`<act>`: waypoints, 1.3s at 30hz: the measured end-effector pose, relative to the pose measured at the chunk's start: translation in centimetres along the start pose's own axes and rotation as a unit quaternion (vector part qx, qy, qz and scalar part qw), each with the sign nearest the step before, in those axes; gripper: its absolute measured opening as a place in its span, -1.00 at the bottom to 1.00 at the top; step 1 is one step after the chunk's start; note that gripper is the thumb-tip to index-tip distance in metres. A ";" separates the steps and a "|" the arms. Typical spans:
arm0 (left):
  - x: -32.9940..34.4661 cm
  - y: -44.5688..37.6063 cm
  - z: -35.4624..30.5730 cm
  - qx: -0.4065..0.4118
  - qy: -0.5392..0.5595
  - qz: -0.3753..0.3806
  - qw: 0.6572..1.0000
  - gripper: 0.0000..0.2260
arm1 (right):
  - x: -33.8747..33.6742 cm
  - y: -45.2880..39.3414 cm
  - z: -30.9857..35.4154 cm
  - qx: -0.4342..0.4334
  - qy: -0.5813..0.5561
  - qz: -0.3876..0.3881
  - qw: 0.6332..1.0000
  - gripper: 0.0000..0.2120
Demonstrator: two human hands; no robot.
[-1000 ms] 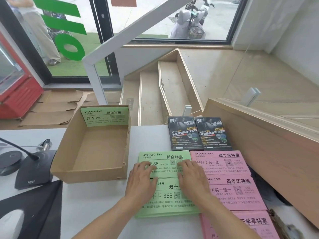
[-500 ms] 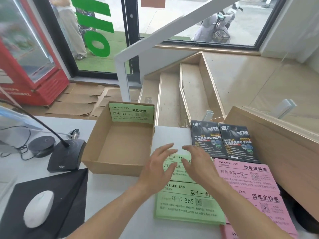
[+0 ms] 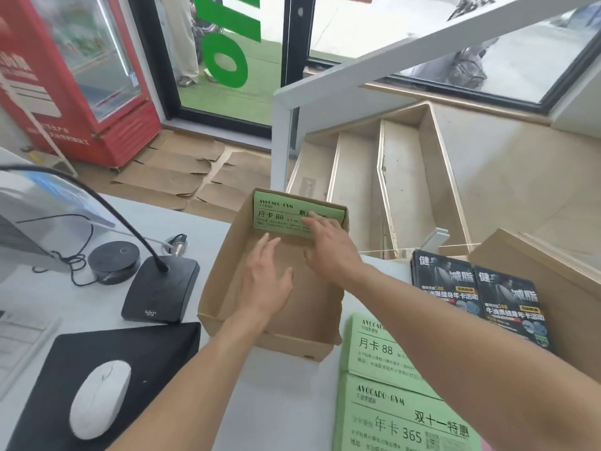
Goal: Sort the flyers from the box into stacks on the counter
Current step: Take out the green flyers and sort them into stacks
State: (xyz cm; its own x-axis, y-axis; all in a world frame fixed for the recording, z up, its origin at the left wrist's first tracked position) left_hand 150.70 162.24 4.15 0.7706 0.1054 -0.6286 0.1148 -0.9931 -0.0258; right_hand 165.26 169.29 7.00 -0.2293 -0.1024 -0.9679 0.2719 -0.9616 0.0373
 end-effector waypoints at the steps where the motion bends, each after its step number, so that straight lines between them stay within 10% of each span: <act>1: 0.2 -0.1 0.1 -0.004 -0.001 0.008 1.000 -0.40 | 0.4 -1.2 -0.3 0.003 0.023 0.004 1.000 -0.34; 13: 1.4 -1.1 1.1 -0.024 0.012 0.009 1.000 -0.31 | 3.0 -4.7 -1.8 -0.012 0.154 -0.031 0.987 -0.27; 18: 1.6 -1.2 1.3 -0.047 0.030 0.019 0.998 -0.30 | 2.0 -5.6 -1.7 -0.026 0.165 -0.098 0.981 -0.54; 28: 1.5 -1.1 1.6 -0.081 0.069 0.040 0.994 -0.28 | 2.0 -5.5 -1.2 -0.048 0.157 -0.018 0.986 -0.46; 39: 1.8 -1.2 1.9 -0.089 0.077 0.033 0.992 -0.27 | 0.9 -6.9 -1.4 -0.079 0.187 -0.161 0.966 -0.50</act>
State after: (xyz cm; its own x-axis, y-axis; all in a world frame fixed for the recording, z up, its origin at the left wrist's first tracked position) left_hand 150.74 163.54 1.61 0.8649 0.0614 -0.4981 0.1602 -0.9744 0.1581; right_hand 164.45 176.20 5.48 0.0206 0.3222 -0.9465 0.3881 -0.8750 -0.2894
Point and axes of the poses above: each hand's wrist, its own y-axis away from the middle knuckle, its own x-axis out of the palm, z = x × y, the point moved 2 cm from there along -y, towards the middle knuckle, and after that the axes turned 5 degrees about y, right-handed, at the moved point
